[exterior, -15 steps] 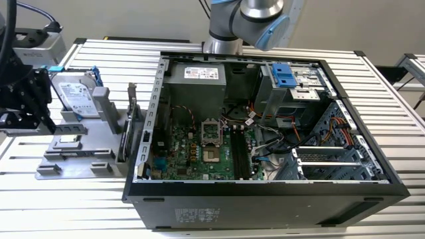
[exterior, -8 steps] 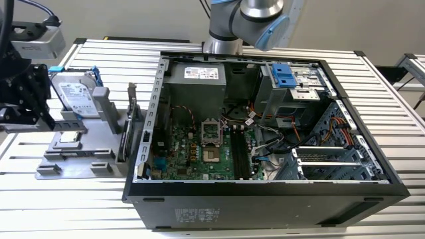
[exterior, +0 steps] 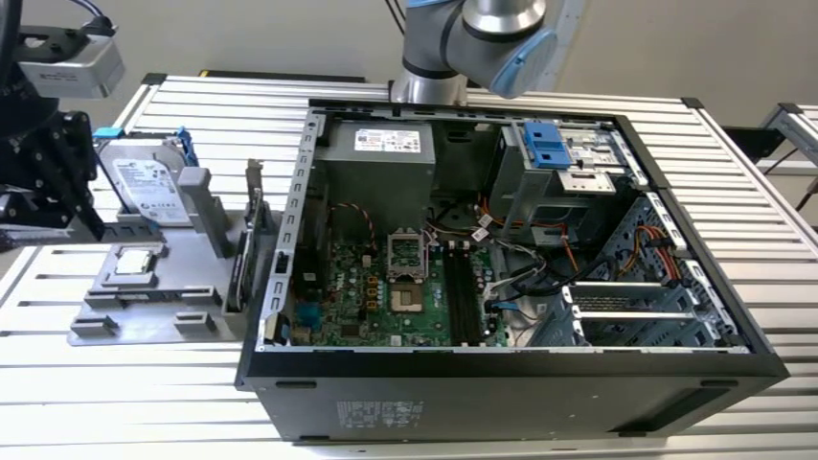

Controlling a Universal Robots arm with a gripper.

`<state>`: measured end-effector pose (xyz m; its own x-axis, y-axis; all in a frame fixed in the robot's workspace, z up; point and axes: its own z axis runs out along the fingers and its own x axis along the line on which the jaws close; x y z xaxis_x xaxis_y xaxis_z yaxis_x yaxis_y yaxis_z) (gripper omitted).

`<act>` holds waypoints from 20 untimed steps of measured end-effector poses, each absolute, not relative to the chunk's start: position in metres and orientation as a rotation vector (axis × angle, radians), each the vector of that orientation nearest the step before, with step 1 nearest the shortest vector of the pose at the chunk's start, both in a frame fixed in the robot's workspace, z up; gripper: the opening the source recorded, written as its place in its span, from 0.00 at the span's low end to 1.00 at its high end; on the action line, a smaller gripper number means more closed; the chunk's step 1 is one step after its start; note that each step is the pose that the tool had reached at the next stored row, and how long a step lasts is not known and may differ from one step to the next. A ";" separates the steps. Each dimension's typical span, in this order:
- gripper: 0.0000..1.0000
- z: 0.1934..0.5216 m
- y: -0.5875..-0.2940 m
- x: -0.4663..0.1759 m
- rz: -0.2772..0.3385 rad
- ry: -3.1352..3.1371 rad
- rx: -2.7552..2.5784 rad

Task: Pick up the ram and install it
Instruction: 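Pick up the ram and move it above insertion slot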

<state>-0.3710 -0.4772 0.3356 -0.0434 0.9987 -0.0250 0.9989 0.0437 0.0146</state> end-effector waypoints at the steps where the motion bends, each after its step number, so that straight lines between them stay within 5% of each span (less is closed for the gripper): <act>1: 0.00 0.337 -0.476 -0.371 -0.011 2.249 2.153; 20: 0.00 0.353 -0.457 -0.371 -0.011 2.251 2.151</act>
